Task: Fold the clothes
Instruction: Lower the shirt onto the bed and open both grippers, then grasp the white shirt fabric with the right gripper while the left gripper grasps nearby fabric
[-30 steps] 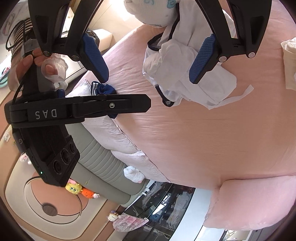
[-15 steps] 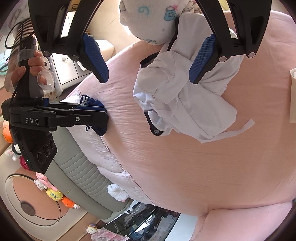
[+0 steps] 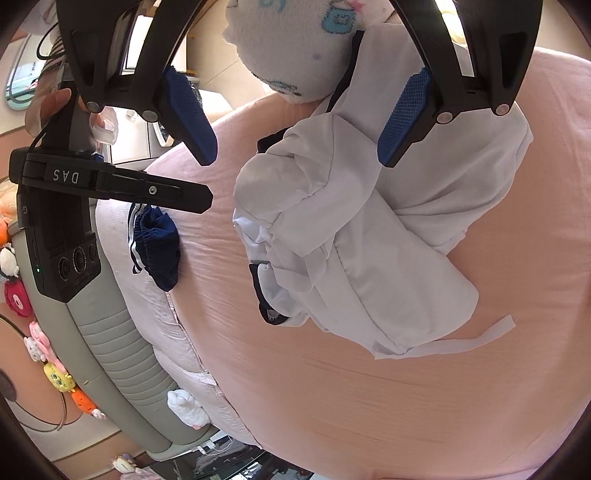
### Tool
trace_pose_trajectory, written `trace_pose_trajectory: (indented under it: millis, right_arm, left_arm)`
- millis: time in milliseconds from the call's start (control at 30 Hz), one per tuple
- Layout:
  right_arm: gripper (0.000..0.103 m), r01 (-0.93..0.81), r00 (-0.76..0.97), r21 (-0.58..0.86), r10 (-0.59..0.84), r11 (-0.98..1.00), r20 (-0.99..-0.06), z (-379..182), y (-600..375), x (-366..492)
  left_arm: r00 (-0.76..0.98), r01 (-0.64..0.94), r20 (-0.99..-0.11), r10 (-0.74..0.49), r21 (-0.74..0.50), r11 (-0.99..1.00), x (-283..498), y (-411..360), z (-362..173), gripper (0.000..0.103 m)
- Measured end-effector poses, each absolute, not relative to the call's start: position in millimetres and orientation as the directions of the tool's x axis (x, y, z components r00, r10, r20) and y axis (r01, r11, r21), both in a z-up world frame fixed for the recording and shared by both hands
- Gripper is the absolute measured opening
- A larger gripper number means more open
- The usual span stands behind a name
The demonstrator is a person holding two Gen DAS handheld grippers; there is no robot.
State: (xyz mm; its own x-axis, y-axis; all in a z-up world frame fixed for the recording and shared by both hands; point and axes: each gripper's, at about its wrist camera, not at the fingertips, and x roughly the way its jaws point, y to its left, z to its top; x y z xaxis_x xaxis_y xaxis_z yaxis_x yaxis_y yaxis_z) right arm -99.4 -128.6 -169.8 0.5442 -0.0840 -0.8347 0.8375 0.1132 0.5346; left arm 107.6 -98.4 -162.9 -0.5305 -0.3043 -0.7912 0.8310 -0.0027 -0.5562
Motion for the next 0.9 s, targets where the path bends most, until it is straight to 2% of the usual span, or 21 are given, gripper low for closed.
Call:
trace_pose_trajectory:
  millis: [100, 200, 267, 400, 633, 767, 833, 867, 900]
  right_arm:
    - [0.043, 0.822, 0.565, 0.553, -0.080, 0.136, -0.821, -174.6, -132.5, -96.7]
    - [0.043, 0.812, 0.573, 0.535, -0.143, 0.233, -0.807, -167.4, -129.8, -91.6]
    - [0.043, 0.814, 0.548, 0.462, -0.201, 0.353, -0.812, -160.5, -123.1, -83.0]
    - [0.043, 0.776, 0.561, 0.430, -0.194, 0.462, -0.805, -168.6, -115.8, -74.2]
    - [0.043, 0.763, 0.601, 0.509, -0.148, 0.399, -0.785, -197.7, -121.7, -81.1]
    - [0.041, 0.742, 0.632, 0.533, -0.160, 0.406, -0.758, -194.7, -121.2, -76.1]
    - [0.027, 0.756, 0.603, 0.501, -0.151, 0.420, -0.783, -197.0, -121.6, -68.3]
    - [0.005, 0.754, 0.607, 0.509, -0.143, 0.416, -0.782, -198.2, -121.4, -66.5]
    - [0.005, 0.751, 0.610, 0.516, -0.135, 0.412, -0.781, -199.4, -121.3, -64.8]
  left_arm:
    - [-0.563, 0.797, -0.769, -0.302, -0.602, 0.049, 115.8, -99.0, -167.2, 0.089]
    - [-0.551, 0.783, -0.783, -0.290, -0.605, 0.146, 130.3, -99.3, -174.3, 0.089]
    - [-0.548, 0.766, -0.787, -0.283, -0.608, 0.210, 140.4, -99.2, -179.1, 0.089]
    - [-0.619, 0.660, -0.730, -0.290, -0.684, 0.310, 159.0, -94.9, -185.0, 0.089]
    - [-0.629, 0.653, -0.727, -0.274, -0.686, 0.322, 157.5, -98.6, -175.0, 0.089]
    - [-0.641, 0.640, -0.716, -0.278, -0.698, 0.321, 154.6, -107.6, -170.8, 0.089]
    - [-0.634, 0.652, -0.725, -0.270, -0.688, 0.318, 153.1, -110.9, -169.0, 0.089]
    - [-0.631, 0.658, -0.730, -0.264, -0.683, 0.317, 152.8, -111.9, -168.5, 0.089]
    - [-0.634, 0.657, -0.728, -0.262, -0.685, 0.314, 152.8, -111.6, -168.1, 0.089]
